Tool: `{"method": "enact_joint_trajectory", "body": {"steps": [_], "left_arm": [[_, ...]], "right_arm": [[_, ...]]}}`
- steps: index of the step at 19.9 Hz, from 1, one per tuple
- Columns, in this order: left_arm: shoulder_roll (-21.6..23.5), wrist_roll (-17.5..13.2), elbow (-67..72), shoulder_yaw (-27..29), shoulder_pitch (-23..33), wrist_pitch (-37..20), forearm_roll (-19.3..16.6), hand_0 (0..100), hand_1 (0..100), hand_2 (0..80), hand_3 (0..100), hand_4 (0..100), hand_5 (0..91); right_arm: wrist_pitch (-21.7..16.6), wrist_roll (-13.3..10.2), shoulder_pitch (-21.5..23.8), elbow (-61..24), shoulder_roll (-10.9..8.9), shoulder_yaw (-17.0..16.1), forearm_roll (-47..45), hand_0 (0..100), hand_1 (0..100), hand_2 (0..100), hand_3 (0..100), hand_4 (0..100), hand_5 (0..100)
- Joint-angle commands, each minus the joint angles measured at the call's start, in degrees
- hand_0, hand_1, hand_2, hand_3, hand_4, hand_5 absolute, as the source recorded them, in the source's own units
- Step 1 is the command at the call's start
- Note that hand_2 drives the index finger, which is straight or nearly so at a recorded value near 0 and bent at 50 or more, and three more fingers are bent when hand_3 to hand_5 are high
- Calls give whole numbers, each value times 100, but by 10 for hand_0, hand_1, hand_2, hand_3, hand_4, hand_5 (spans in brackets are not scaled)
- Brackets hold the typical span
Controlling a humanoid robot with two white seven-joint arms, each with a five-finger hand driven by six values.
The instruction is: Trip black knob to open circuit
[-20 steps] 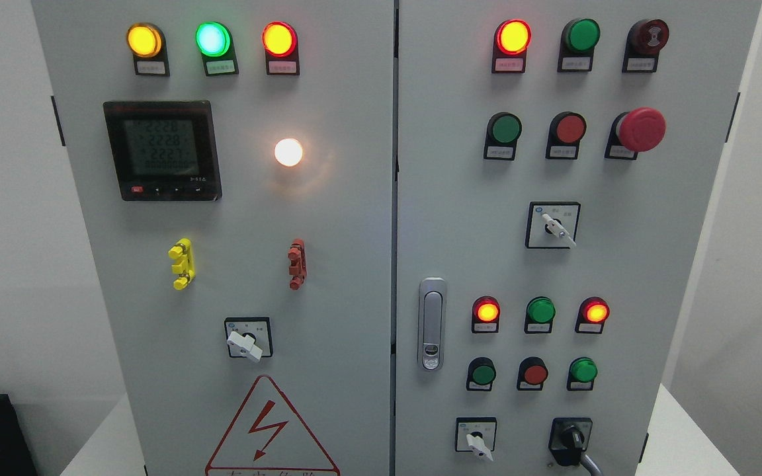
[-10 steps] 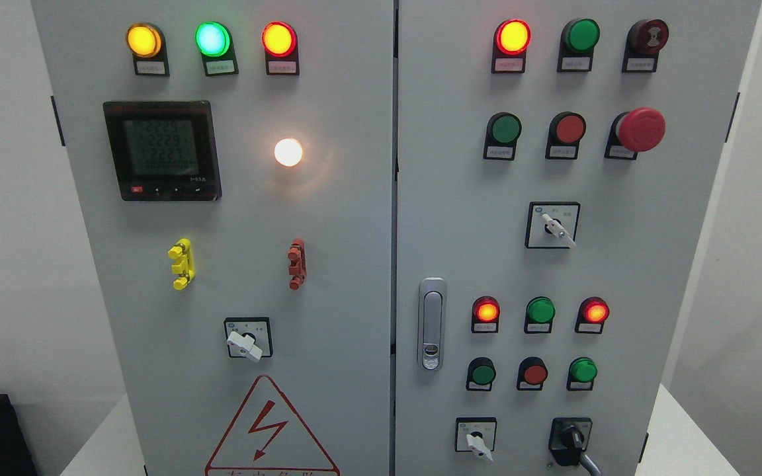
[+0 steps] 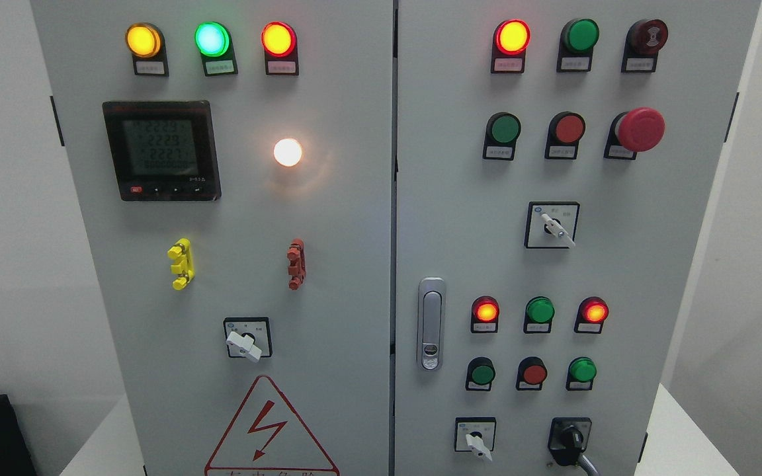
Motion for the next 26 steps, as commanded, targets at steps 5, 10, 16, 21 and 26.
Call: {"method": "enact_joint_trajectory", "body": {"steps": [5,10,16,21,26], "left_arm": [[0,0,-143,0,0,-5,-1,120,389,0,0,0,0],[0,0,-143,0,0,-5,-1,120,389,0,0,0,0],[0,0,-143,0,0,4,-1,120,389,0,0,0,0],[0,0,-143,0,0,4,-1,120,389,0,0,0,0],[0,0,-143,0,0,-5,-1,120,389,0,0,0,0]], "right_arm": [[2,3,-6,30,-26,142,2,0,27,19,1000,983,967],[2,3,-24,21,-26,142,2,0,26,19,1000,983,966],[2,-5,-50,30,26,133,2,0,26,19,1000,984,965],[2,-5,-41,21,53,142,2,0,26,20,1000,983,965],[2,3,-41,30,62,150,2,0,25,20,1000,983,965]]}}
